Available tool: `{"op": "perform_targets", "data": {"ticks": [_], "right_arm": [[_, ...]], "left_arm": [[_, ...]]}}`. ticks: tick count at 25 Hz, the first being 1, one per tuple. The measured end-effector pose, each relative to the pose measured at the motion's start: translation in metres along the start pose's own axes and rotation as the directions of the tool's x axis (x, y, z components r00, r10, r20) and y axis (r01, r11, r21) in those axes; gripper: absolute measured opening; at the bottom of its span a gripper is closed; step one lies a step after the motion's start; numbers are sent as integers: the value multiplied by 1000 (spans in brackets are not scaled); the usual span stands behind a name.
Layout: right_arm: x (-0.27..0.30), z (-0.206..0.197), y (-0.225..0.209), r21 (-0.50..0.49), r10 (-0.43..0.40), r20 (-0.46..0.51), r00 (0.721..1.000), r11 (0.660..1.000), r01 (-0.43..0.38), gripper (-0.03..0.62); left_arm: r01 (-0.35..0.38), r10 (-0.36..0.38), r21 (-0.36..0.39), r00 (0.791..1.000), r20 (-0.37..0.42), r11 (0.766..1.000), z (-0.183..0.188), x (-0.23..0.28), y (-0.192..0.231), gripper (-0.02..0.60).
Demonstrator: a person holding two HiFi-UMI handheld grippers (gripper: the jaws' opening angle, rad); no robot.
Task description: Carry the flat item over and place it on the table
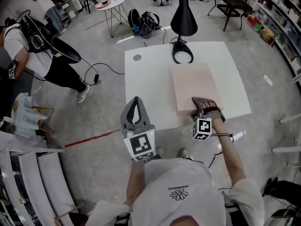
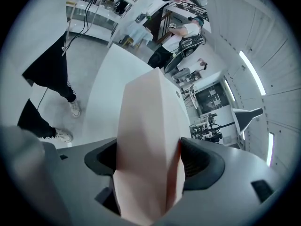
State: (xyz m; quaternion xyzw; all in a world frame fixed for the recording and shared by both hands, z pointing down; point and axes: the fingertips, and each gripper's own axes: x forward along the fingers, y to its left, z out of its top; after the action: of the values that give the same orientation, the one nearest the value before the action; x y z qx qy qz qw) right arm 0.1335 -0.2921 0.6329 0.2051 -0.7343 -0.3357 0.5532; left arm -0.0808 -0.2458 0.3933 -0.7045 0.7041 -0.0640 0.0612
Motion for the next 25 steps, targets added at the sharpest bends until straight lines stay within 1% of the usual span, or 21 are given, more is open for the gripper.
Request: {"op": "perform_targets", "data": {"ticks": [2, 5, 8, 11, 15, 18, 21, 25], "right_arm": [[0, 1, 0, 6, 28, 3, 1000, 1000, -28, 334], [2, 1, 1, 6, 60, -3, 998, 998, -60, 337], [4, -2, 5, -1, 93, -11, 996, 996, -93, 341], [4, -3, 12, 2, 131, -12, 991, 991, -131, 344], [4, -4, 17, 0, 147, -14, 989, 989, -147, 345], [4, -4, 21, 2, 184, -19, 983, 983, -184, 346], [5, -8, 28, -2, 230, -45, 972, 973, -230, 345], [2, -7, 31, -4, 230, -46, 972, 973, -230, 344]], "left_arm": [[-2, 2, -9, 1000, 5, 1000, 0, 0, 0, 14], [17, -17, 1, 1000, -12, 1000, -4, 0, -4, 14], [25, -25, -11, 1000, 1, 1000, -3, 2, -7, 14], [30, -31, -2, 999, -18, 1000, -6, 0, -8, 14], [29, -29, -6, 999, -21, 1000, -7, -1, -6, 14], [25, -25, -7, 999, -24, 1000, -9, 0, -5, 14], [22, -23, -8, 999, -25, 1000, -9, 1, -4, 14], [26, -26, -10, 999, -23, 1000, -8, 2, -3, 14]]}}
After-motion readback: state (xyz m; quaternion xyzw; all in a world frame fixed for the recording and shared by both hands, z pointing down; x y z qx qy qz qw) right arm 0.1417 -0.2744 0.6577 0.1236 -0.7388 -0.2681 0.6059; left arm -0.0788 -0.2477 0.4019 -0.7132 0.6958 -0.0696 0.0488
